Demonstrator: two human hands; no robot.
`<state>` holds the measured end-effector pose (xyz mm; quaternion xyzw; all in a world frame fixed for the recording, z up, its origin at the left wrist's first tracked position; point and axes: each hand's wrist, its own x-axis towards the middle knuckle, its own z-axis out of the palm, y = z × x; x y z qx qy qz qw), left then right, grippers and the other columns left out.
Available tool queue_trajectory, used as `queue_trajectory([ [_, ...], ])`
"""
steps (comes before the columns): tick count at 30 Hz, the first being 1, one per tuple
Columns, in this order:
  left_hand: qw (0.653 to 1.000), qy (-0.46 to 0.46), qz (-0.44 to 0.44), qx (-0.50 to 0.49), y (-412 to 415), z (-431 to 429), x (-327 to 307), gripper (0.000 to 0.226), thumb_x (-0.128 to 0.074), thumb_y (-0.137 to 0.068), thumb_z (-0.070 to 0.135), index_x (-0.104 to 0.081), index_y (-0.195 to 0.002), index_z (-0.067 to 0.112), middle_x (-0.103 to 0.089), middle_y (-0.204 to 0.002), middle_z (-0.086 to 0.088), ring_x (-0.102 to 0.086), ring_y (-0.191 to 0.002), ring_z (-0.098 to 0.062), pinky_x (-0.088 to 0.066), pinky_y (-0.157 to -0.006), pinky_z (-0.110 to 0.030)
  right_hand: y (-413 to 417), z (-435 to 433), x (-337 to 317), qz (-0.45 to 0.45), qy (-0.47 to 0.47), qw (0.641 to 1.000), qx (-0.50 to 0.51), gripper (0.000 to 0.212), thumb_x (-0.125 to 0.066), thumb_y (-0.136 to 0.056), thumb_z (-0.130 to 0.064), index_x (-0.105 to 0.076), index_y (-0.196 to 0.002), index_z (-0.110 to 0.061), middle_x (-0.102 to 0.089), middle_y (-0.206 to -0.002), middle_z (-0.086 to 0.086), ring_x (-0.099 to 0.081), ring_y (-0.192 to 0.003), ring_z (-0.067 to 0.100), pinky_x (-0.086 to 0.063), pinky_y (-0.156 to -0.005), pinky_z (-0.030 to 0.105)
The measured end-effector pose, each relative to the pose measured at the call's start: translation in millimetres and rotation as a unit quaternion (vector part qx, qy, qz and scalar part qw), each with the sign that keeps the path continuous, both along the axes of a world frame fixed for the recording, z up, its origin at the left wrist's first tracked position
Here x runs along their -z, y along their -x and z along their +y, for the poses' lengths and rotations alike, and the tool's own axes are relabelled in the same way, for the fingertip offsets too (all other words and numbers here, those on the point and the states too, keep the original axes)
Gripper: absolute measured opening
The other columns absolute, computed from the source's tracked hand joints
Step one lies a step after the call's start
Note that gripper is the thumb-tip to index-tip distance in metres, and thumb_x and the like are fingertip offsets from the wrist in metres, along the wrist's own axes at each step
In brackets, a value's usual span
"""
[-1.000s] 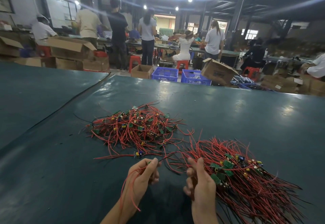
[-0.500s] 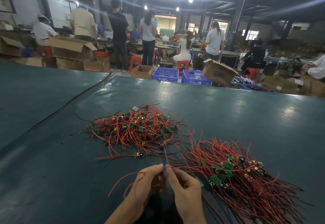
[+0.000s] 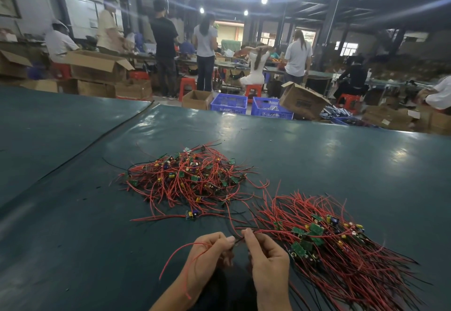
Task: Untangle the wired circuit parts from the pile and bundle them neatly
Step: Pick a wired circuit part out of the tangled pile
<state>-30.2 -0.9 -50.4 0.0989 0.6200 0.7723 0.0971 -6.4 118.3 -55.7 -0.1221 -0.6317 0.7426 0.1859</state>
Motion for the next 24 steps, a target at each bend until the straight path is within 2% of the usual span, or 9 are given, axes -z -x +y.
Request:
queue_trajectory([
  [2, 1.0, 0.013, 0.012, 0.001, -1, 1, -1, 0.035, -0.065, -0.086, 0.014, -0.054, -0.053, 0.011, -0.052, -0.049, -0.005, -0.048, -0.047, -0.016, -0.041, -0.054, -0.023, 1, 4, 1, -0.018, 0.037, 0.999, 0.032, 0.019, -0.072, -0.085, -0.019, -0.077, -0.067, -0.013, -0.044, -0.045, -0.006, -0.036, -0.043, 0.006, -0.033, -0.043, 0.02],
  [5, 0.999, 0.025, 0.017, 0.008, -3, 3, -4, 0.026, -0.061, -0.076, 0.023, -0.054, -0.054, 0.011, -0.053, -0.05, -0.006, -0.049, -0.048, -0.016, -0.041, -0.054, -0.024, 3, 11, 1, -0.034, 0.097, 0.992, 0.069, 0.019, -0.073, -0.085, -0.018, -0.077, -0.067, -0.014, -0.043, -0.045, -0.003, -0.037, -0.04, 0.006, -0.035, -0.039, 0.019],
  [9, 0.999, 0.035, 0.017, 0.012, -2, 1, -3, 0.026, -0.061, -0.074, 0.024, -0.056, -0.05, 0.017, -0.054, -0.05, -0.005, -0.051, -0.048, -0.016, -0.043, -0.054, -0.023, 4, 16, 0, -0.037, 0.138, 0.984, 0.106, 0.02, -0.074, -0.084, -0.015, -0.072, -0.065, -0.009, -0.041, -0.046, 0.001, -0.034, -0.038, 0.007, -0.034, -0.035, 0.019],
  [18, 1.0, 0.015, 0.004, 0.01, -4, -2, -4, 0.025, -0.058, -0.071, 0.022, -0.055, -0.047, 0.015, -0.053, -0.051, -0.01, -0.05, -0.047, -0.017, -0.041, -0.05, -0.022, 4, 29, -6, -0.019, 0.227, 0.963, 0.142, 0.009, -0.07, -0.087, -0.019, -0.067, -0.083, -0.011, -0.039, -0.044, -0.007, -0.03, -0.035, 0.003, -0.03, -0.033, 0.017],
  [22, 1.0, -0.025, -0.007, -0.001, -3, -5, -4, 0.029, -0.064, -0.084, 0.016, -0.055, -0.059, 0.004, -0.054, -0.055, -0.01, -0.051, -0.048, -0.016, -0.043, -0.049, -0.021, 4, 29, -8, -0.011, 0.201, 0.97, 0.134, 0.015, -0.068, -0.088, -0.025, -0.069, -0.08, -0.013, -0.046, -0.05, -0.007, -0.03, -0.037, 0.002, -0.028, -0.033, 0.016],
  [24, 0.999, -0.042, -0.024, -0.007, -2, -4, -4, 0.029, -0.06, -0.09, 0.012, -0.058, -0.063, 0.003, -0.055, -0.057, -0.011, -0.051, -0.049, -0.016, -0.043, -0.049, -0.022, 3, 26, -8, 0.002, 0.191, 0.976, 0.107, 0.022, -0.066, -0.086, -0.032, -0.073, -0.077, -0.013, -0.047, -0.055, -0.005, -0.028, -0.038, 0.004, -0.026, -0.033, 0.018],
])
